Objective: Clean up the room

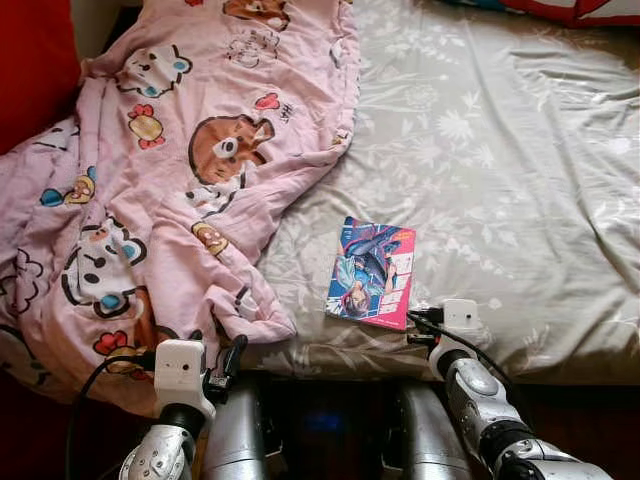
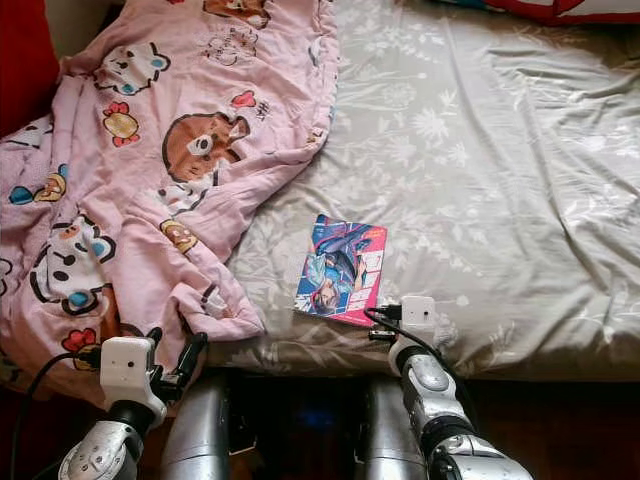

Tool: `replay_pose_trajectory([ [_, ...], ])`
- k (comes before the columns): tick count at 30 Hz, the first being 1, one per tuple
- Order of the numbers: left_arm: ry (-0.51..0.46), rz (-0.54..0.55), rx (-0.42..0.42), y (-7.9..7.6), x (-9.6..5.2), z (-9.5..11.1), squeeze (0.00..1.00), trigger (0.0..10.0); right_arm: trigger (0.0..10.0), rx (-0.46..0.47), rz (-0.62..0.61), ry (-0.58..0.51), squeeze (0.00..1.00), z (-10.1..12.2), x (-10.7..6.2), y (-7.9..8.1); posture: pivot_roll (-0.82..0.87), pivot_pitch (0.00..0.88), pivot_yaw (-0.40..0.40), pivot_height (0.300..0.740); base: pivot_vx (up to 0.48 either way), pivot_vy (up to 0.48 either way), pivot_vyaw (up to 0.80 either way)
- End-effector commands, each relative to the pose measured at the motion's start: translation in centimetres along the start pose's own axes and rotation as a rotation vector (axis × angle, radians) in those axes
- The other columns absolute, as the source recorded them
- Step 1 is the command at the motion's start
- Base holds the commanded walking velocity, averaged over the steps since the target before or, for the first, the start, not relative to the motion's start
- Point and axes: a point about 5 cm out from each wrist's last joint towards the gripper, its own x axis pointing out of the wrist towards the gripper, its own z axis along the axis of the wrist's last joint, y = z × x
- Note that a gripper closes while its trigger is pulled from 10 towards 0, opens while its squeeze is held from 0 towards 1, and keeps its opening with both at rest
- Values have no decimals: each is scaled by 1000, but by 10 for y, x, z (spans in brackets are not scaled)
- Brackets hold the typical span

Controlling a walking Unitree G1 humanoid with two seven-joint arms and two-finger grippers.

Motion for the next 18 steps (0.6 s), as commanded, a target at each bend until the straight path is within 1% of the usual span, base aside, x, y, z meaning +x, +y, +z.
replay_pose_trajectory([
  [1, 31, 1, 13, 2, -4, -6, 0, 10000, 0, 5, -2, 49, 0, -15, -4, 0, 51, 297, -3, 617, 0, 0, 0],
  [9, 23, 6, 14, 1, 5, -7, 0, 10000, 0, 16, -7, 17, 0, -10, -3, 1, 43, 268, -8, 617, 0, 0, 0],
  [12, 12, 4, 14, 0, 11, -6, 0, 10000, 0, 13, -3, 3, 0, -9, -3, 2, 37, 250, -12, 617, 0, 0, 0],
  [16, 1, 4, 11, -1, 20, -5, 0, 10000, 0, 35, -18, -44, 0, -3, -3, 0, 20, 220, -21, 617, 0, 0, 0],
  [18, -8, 7, 10, -1, 25, -5, 0, 10000, 0, 53, -28, -97, 0, 1, -4, -3, 12, 200, -26, 617, 0, 0, 0],
])
